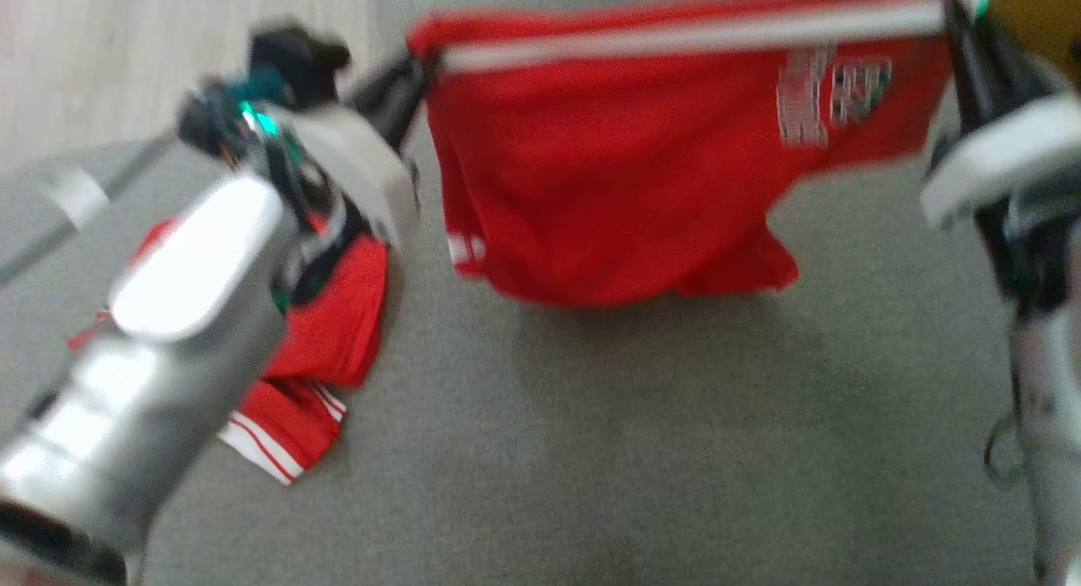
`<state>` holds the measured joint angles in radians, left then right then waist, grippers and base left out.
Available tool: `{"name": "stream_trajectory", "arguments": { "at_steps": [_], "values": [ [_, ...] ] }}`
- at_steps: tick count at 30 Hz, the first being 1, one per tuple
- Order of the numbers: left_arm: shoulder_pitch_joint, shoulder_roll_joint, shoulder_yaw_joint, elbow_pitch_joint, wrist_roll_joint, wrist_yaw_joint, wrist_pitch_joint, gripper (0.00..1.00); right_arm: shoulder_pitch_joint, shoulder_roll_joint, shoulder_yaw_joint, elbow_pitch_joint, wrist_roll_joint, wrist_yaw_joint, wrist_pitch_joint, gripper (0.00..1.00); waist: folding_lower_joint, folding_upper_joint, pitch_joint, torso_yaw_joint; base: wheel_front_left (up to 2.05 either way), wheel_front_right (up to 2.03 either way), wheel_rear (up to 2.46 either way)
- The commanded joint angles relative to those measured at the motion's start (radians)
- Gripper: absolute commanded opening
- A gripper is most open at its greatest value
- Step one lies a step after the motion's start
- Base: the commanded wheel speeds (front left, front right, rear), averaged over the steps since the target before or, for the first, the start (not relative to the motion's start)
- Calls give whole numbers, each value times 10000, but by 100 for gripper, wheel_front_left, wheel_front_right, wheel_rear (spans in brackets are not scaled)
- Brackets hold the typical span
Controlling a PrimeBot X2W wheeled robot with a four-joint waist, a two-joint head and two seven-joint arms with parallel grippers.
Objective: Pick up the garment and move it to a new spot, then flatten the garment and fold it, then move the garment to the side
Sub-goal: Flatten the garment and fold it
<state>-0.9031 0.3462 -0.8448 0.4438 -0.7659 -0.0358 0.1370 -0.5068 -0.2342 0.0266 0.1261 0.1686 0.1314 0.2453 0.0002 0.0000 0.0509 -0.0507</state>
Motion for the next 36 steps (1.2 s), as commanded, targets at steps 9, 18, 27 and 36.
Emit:
{"name": "stream_trajectory", "arguments": {
  "at_steps": [9,18,27,36],
  "values": [
    [-4449,-163,1406,2394,629,172,-1366,0,-5888,134,659,3436,-442,-7,-2045,0,-2,0,2328,-441,0,0,0],
    [-5493,-1025,1466,4384,722,-482,-3196,0,-7628,599,460,6703,-1709,-7,-4284,0,-2,0,3000,-452,0,0,0],
    [-3322,-1366,33,4422,545,-938,-3753,0,-6357,-17,1769,9100,-1259,-7,-3972,0,-2,0,3194,-330,0,0,0],
    [-831,-387,-2194,2465,-387,-946,-3785,0,-4773,-1027,4070,9506,857,-7,-2473,0,-2,0,2301,-197,0,0,0]
  ]
}}
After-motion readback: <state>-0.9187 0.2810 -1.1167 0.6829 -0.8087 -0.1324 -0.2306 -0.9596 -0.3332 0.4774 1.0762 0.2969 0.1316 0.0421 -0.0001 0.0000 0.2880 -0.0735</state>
